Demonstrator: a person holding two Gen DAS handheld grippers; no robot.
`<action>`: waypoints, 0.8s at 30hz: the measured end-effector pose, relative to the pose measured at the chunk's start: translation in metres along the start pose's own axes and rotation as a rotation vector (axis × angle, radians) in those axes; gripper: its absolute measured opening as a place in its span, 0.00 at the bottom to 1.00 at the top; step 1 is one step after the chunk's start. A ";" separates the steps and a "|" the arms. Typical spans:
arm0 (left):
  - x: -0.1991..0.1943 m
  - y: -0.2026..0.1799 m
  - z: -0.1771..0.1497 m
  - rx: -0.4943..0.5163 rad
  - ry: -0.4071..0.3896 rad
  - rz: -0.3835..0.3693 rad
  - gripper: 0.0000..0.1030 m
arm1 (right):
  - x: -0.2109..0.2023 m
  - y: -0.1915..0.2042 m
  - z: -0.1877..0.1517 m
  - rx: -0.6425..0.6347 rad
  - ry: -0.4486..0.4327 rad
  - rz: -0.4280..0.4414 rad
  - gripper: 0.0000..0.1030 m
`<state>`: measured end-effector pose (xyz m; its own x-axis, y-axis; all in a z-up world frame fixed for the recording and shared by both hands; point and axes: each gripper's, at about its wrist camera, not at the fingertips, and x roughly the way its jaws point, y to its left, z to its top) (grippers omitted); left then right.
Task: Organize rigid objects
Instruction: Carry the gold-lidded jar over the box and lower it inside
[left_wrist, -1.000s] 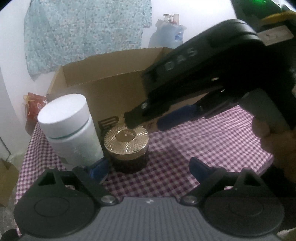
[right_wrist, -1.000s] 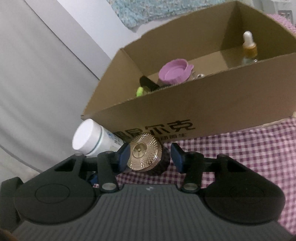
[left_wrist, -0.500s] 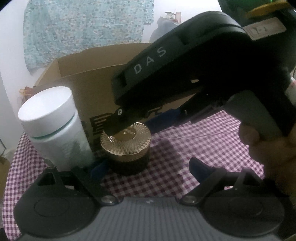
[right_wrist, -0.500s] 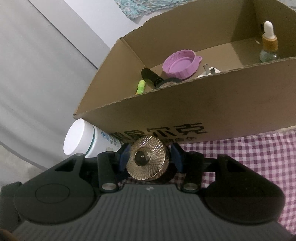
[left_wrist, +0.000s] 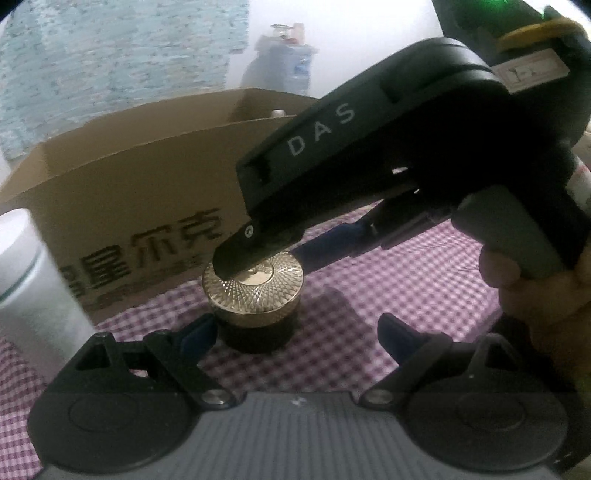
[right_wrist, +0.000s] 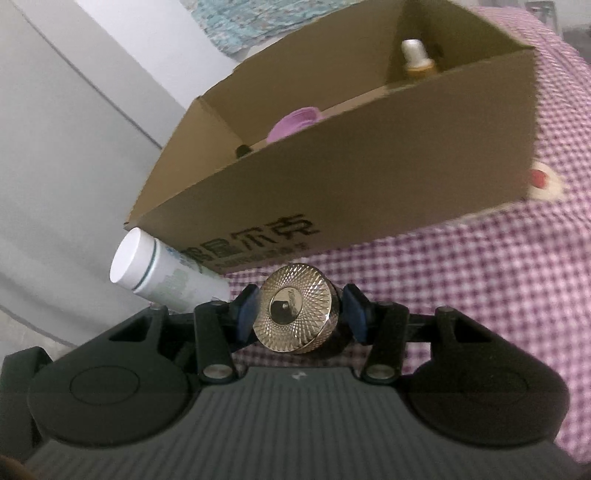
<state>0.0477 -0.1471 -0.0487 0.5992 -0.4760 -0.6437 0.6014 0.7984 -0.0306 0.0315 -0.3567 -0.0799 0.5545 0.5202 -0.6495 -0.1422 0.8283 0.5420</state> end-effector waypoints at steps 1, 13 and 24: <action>0.001 -0.002 -0.001 0.007 -0.001 -0.010 0.91 | -0.003 -0.003 -0.002 0.009 -0.005 -0.002 0.48; 0.021 0.009 0.002 0.048 0.002 0.064 0.82 | -0.014 -0.030 -0.005 0.097 -0.041 0.005 0.48; 0.030 0.016 0.009 0.016 0.005 0.050 0.57 | -0.004 -0.029 -0.008 0.112 -0.024 0.030 0.46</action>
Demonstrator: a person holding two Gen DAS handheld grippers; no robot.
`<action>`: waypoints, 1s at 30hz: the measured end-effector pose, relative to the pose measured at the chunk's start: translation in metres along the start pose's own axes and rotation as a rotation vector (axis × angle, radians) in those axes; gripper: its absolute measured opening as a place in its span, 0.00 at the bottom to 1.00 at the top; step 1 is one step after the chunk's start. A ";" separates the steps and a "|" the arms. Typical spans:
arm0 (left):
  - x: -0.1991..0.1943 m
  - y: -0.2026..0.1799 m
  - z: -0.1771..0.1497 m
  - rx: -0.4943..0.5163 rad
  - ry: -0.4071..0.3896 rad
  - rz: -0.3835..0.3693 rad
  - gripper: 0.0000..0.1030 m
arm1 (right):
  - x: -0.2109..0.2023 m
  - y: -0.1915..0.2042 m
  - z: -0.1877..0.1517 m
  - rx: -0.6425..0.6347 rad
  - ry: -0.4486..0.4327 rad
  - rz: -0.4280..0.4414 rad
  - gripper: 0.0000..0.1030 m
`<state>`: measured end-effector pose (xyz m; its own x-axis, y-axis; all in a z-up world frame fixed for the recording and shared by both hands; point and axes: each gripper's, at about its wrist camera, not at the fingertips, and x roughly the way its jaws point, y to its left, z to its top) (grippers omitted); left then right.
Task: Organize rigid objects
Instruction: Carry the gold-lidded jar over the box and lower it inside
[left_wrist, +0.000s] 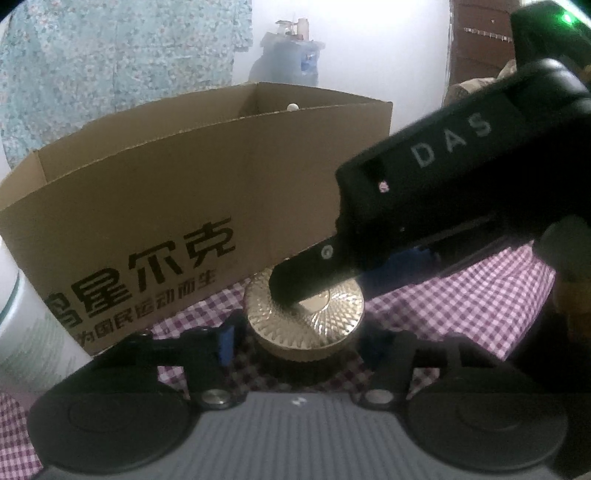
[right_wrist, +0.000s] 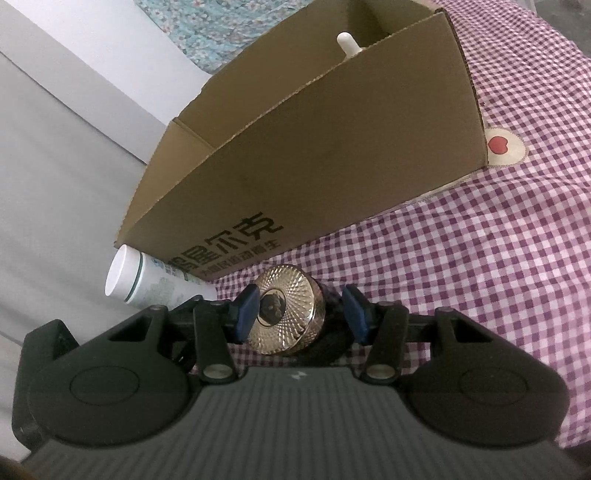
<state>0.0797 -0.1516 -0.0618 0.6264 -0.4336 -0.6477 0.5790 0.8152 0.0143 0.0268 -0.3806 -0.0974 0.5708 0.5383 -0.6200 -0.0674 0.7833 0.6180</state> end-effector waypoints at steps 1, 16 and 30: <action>0.000 0.001 0.002 -0.006 -0.003 -0.006 0.56 | 0.000 0.000 0.000 0.001 0.002 0.005 0.46; -0.038 -0.007 0.028 -0.025 -0.078 0.049 0.56 | -0.025 0.026 0.008 -0.088 -0.067 0.024 0.44; -0.026 0.041 0.166 -0.174 -0.078 0.136 0.56 | -0.028 0.097 0.136 -0.373 -0.125 0.060 0.46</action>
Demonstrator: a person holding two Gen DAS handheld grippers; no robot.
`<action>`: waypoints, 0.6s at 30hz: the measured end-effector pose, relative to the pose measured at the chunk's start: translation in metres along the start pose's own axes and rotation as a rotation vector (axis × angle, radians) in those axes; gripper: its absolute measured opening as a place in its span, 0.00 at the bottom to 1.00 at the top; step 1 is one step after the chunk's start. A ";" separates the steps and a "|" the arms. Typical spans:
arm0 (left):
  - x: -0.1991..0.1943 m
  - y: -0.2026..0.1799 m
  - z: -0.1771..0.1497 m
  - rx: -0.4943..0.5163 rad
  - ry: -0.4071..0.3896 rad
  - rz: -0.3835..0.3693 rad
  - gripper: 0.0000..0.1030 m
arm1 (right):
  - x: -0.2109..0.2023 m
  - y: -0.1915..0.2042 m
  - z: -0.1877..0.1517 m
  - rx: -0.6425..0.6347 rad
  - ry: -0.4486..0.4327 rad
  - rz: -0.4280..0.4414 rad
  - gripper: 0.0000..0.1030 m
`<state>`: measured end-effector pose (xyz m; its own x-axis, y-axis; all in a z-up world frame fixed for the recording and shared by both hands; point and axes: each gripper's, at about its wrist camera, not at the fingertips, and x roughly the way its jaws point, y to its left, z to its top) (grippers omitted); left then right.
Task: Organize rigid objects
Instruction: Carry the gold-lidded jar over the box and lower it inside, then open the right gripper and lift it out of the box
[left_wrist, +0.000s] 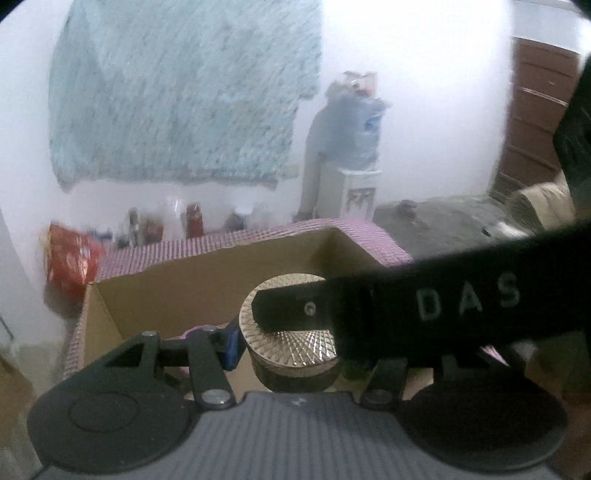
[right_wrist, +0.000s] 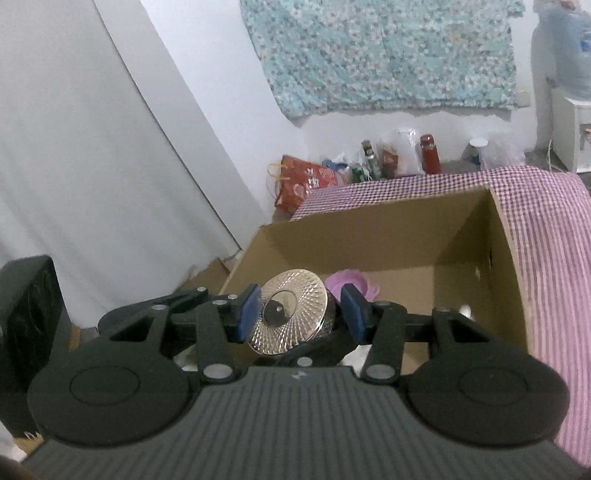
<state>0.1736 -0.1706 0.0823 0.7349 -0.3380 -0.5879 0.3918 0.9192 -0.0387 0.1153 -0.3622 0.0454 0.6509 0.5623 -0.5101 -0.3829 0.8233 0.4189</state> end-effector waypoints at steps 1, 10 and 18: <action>0.013 0.004 0.008 -0.021 0.026 -0.001 0.56 | 0.009 -0.007 0.010 0.006 0.021 0.003 0.47; 0.110 0.045 0.036 -0.147 0.222 0.024 0.56 | 0.113 -0.057 0.075 0.102 0.220 -0.034 0.46; 0.157 0.058 0.032 -0.185 0.360 0.026 0.56 | 0.164 -0.092 0.076 0.177 0.340 -0.045 0.46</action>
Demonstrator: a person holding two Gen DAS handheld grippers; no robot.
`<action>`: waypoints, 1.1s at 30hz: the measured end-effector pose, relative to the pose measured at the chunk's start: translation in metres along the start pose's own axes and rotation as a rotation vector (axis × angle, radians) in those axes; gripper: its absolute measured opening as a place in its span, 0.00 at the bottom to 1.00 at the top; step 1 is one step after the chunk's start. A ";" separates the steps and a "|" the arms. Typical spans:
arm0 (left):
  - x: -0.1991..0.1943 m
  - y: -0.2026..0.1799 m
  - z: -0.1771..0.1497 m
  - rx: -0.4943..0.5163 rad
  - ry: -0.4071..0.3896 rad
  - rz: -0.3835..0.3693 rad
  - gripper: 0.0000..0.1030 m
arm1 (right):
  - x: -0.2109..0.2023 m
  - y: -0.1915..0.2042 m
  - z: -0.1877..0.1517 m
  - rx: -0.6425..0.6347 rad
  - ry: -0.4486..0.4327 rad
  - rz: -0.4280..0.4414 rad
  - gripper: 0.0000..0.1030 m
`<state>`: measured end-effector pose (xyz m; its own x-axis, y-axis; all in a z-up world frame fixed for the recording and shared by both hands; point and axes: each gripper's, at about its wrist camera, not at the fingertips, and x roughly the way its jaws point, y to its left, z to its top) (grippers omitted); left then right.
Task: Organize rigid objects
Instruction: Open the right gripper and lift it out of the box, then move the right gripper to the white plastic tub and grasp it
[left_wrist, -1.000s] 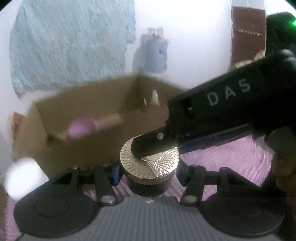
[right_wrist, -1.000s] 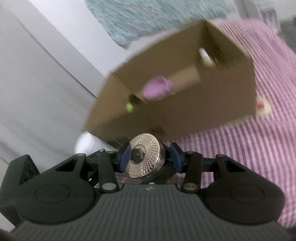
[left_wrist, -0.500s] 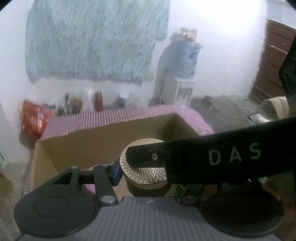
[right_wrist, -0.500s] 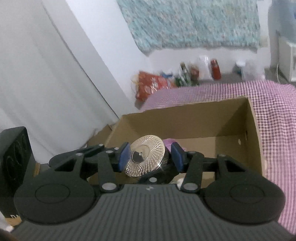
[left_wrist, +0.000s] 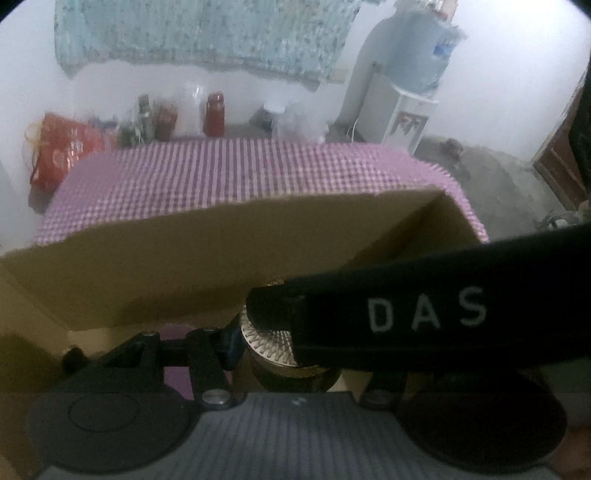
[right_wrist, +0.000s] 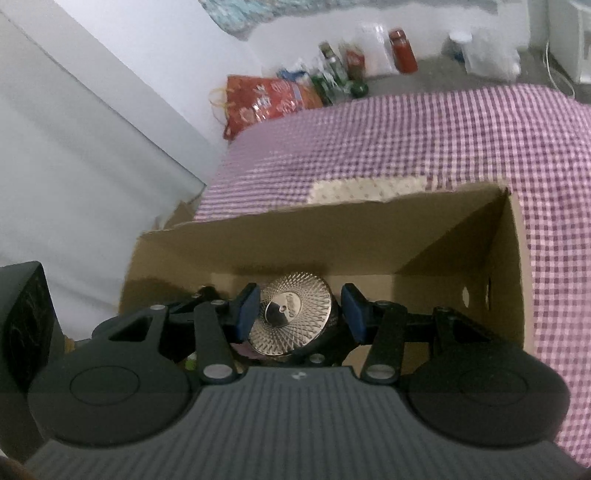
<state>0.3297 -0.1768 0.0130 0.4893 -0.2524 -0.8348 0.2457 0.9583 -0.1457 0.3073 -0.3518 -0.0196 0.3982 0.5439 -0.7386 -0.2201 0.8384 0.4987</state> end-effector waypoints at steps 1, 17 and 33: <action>0.004 0.002 0.002 -0.016 0.022 -0.004 0.56 | 0.005 -0.003 0.000 0.005 0.013 -0.003 0.46; -0.022 0.010 -0.003 -0.107 0.030 -0.073 0.76 | -0.005 -0.005 -0.011 0.033 -0.037 -0.016 0.46; -0.207 0.008 -0.144 0.120 -0.307 -0.253 0.92 | -0.188 0.051 -0.178 0.030 -0.492 0.281 0.51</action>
<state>0.1098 -0.0979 0.1082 0.6236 -0.5235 -0.5806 0.4770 0.8432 -0.2480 0.0631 -0.4047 0.0643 0.6979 0.6589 -0.2808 -0.3547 0.6586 0.6637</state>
